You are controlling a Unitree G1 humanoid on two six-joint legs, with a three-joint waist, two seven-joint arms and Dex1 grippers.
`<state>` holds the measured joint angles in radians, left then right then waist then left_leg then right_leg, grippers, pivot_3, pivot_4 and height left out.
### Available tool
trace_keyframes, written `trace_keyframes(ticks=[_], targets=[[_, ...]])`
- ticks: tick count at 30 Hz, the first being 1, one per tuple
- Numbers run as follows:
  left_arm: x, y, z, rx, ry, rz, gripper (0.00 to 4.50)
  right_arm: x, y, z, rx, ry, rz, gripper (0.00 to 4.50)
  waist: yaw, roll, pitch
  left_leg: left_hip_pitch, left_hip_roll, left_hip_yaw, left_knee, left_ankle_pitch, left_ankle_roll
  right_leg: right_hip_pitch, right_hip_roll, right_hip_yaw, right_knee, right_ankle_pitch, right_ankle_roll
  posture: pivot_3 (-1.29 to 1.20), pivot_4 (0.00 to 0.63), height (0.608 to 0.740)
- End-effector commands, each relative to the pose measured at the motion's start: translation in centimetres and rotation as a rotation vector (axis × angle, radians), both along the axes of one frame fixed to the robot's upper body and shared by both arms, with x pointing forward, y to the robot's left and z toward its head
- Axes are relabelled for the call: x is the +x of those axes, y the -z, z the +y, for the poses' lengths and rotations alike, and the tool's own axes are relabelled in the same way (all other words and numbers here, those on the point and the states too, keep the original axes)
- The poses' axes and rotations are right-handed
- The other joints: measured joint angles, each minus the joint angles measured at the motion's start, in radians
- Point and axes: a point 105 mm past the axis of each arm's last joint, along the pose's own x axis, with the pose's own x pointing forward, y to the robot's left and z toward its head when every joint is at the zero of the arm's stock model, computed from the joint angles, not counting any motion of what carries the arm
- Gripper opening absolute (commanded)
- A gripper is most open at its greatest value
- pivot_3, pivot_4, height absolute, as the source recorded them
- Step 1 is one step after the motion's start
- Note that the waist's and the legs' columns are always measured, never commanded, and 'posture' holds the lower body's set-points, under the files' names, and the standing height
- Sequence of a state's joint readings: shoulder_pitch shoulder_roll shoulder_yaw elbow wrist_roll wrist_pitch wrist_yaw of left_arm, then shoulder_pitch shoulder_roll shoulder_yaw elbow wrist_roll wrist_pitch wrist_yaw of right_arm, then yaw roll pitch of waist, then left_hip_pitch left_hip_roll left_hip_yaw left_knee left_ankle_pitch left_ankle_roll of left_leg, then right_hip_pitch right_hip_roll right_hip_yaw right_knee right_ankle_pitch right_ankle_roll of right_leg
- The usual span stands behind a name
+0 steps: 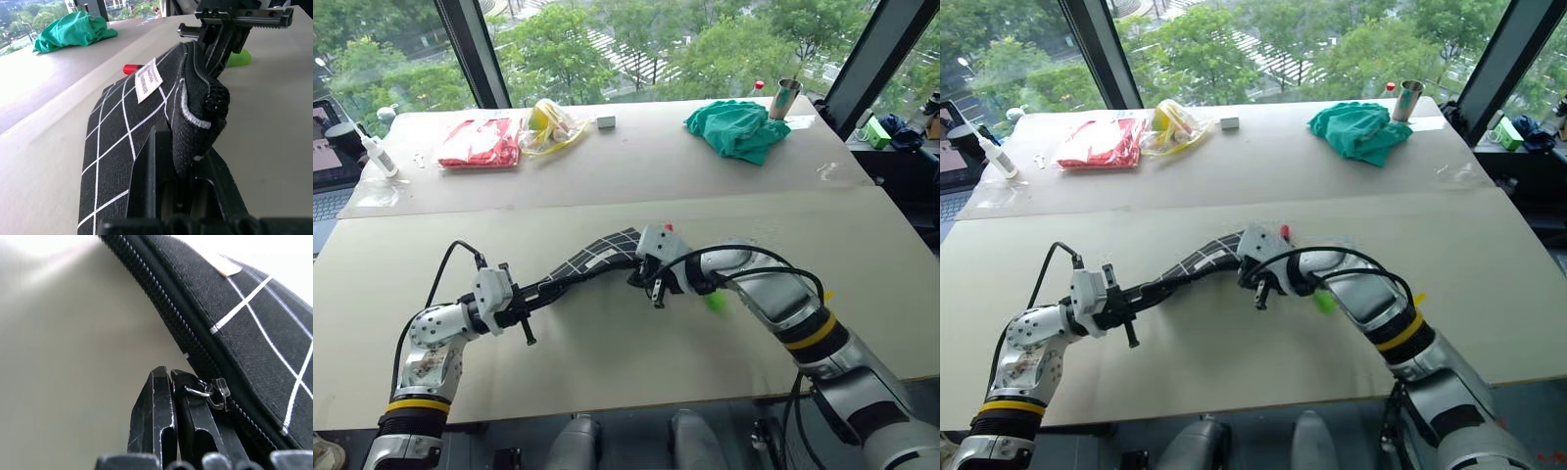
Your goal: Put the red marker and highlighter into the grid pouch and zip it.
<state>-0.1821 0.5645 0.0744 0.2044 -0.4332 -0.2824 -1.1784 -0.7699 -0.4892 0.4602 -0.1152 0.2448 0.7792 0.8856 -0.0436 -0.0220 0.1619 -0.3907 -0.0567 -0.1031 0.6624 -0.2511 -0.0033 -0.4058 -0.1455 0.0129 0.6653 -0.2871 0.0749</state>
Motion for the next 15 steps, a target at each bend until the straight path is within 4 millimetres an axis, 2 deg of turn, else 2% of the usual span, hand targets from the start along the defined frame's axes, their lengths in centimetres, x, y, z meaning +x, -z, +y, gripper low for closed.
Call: trace_keyframes(ticks=[1,4,7,11,15], targets=[[-0.3,-0.7,-0.2,-0.002,0.01,-0.028,0.0,-3.8,-1.8,2.1,0.056,-0.242,0.006,0.09,0.0,0.0,0.0,0.0,0.0,0.0,0.0,0.0,0.0,0.0,0.0,0.0,0.0,0.0,0.0,0.0,0.15,0.74],[-0.2,-0.7,-0.4,-0.002,0.014,-0.026,0.0,-5.3,-0.4,1.8,-0.027,-0.337,0.017,0.09,0.003,0.0,0.0,0.0,0.0,0.0,0.0,0.0,0.0,0.0,0.0,0.0,-0.001,0.0,0.0,0.0,0.15,0.74],[-0.1,-0.8,-0.5,-0.004,0.016,-0.028,0.0,-4.5,0.8,1.6,-0.095,-0.325,-0.007,0.09,0.004,0.0,0.0,0.0,0.0,0.0,0.0,0.0,0.0,0.001,0.0,0.0,0.0,0.0,0.0,0.0,0.15,0.74],[-0.1,-0.9,-0.6,-0.008,0.017,-0.03,0.0,0.3,1.2,1.8,-0.137,-0.125,-0.102,0.09,-0.002,0.0,0.0,0.0,0.0,0.0,0.0,0.0,0.0,0.0,0.0,0.0,0.001,0.0,0.0,0.0,0.15,0.74],[-0.3,-0.8,-0.6,-0.006,0.018,-0.027,0.0,3.8,-0.6,0.3,-0.125,-0.012,-0.152,0.09,-0.003,0.0,0.0,0.0,0.0,0.0,0.0,0.001,-0.001,-0.001,0.0,0.0,0.002,0.0,0.0,0.0,0.15,0.74]])
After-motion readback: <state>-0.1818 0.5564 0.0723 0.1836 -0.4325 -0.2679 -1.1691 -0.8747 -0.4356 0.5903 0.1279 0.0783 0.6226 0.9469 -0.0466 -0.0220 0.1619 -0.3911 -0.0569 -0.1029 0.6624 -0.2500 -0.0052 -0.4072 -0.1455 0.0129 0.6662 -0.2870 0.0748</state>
